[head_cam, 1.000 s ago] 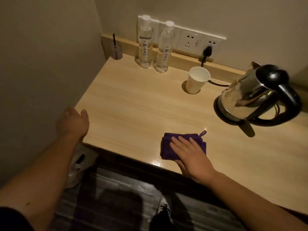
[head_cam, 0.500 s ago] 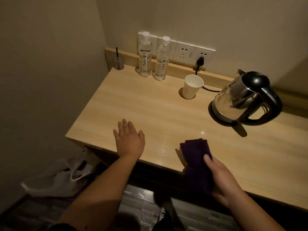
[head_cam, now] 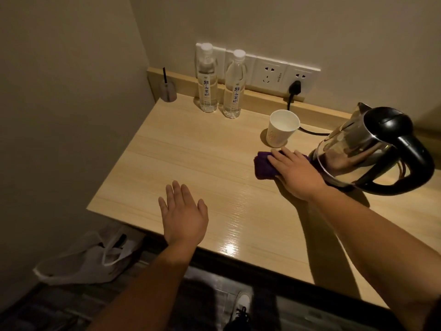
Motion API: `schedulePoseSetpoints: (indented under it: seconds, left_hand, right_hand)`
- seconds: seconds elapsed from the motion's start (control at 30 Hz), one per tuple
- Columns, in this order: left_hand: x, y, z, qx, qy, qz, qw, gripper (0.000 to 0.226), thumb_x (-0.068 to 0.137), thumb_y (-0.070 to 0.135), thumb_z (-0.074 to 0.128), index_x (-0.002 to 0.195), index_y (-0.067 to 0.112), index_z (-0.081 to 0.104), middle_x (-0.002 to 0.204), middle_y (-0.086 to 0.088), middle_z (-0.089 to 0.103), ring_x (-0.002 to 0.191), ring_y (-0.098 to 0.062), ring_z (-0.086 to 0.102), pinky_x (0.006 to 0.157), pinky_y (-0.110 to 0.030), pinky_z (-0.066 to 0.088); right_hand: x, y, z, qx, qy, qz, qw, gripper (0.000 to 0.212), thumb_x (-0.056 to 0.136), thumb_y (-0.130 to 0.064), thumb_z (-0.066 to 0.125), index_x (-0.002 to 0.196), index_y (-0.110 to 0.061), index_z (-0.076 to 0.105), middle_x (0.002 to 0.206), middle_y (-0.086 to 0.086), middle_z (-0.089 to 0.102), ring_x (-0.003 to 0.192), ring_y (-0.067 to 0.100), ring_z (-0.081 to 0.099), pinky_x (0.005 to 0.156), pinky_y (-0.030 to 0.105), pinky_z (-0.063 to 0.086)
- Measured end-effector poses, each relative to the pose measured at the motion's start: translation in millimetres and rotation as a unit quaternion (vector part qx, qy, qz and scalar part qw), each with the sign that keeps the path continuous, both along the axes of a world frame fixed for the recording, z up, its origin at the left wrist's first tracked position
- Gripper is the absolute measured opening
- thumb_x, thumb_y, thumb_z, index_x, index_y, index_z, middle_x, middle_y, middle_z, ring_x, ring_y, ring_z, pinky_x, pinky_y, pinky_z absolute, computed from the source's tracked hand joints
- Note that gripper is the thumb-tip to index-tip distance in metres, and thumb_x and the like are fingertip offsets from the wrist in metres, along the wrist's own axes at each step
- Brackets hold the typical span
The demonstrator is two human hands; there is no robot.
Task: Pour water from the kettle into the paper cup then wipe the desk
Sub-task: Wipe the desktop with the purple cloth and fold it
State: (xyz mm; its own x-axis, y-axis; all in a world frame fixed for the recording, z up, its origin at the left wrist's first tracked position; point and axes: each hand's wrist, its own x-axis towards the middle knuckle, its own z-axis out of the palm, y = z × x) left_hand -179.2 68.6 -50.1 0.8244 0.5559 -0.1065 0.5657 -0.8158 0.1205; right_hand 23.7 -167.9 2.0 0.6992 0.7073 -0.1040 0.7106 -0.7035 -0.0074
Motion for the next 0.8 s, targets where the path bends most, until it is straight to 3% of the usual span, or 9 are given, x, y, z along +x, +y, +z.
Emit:
schedulePoseSetpoints:
  seconds: [0.13, 0.4, 0.63, 0.8]
  left_hand:
    - [1, 0, -3, 0.006, -0.012, -0.001, 1.0, 0.069, 0.097, 0.046, 0.021, 0.151, 0.003, 0.018, 0.16, -0.016, 0.011, 0.147, -0.029, 0.002, 0.118, -0.047, -0.001]
    - [2, 0, -2, 0.001, -0.006, 0.004, 1.0, 0.068, 0.097, 0.045, 0.022, 0.151, 0.003, 0.019, 0.16, -0.016, 0.011, 0.147, -0.029, 0.003, 0.118, -0.048, 0.0]
    - [2, -2, 0, -0.008, 0.0, 0.007, 1.0, 0.068, 0.098, 0.044, 0.021, 0.151, 0.002, 0.015, 0.161, -0.016, 0.009, 0.147, -0.029, 0.001, 0.118, -0.048, -0.001]
    - [1, -3, 4, -0.003, 0.017, -0.002, 1.0, 0.067, 0.099, 0.043, 0.02, 0.151, 0.001, 0.014, 0.161, -0.017, 0.008, 0.147, -0.031, 0.002, 0.118, -0.049, 0.002]
  right_hand:
    - [8, 1, -33, 0.045, 0.028, -0.018, 0.998, 0.058, 0.096, -0.028, 0.049, 0.148, -0.021, 0.026, 0.155, 0.002, 0.03, 0.143, 0.025, 0.02, 0.115, 0.044, 0.012]
    - [-14, -18, -34, 0.07, 0.047, -0.026, 0.996, 0.055, 0.097, -0.029, 0.046, 0.149, -0.021, 0.027, 0.156, 0.001, 0.029, 0.144, 0.022, 0.018, 0.116, 0.042, 0.009]
    - [-111, -64, -29, 0.117, 0.073, -0.047, 0.989, 0.055, 0.094, -0.026, 0.053, 0.146, -0.02, 0.035, 0.152, 0.0, 0.034, 0.142, 0.021, 0.023, 0.115, 0.038, 0.006]
    - [-190, -91, -25, 0.122, 0.089, -0.043, 0.988, 0.062, 0.085, -0.018, 0.067, 0.142, -0.015, 0.044, 0.148, 0.005, 0.042, 0.138, 0.026, 0.032, 0.114, 0.044, 0.015]
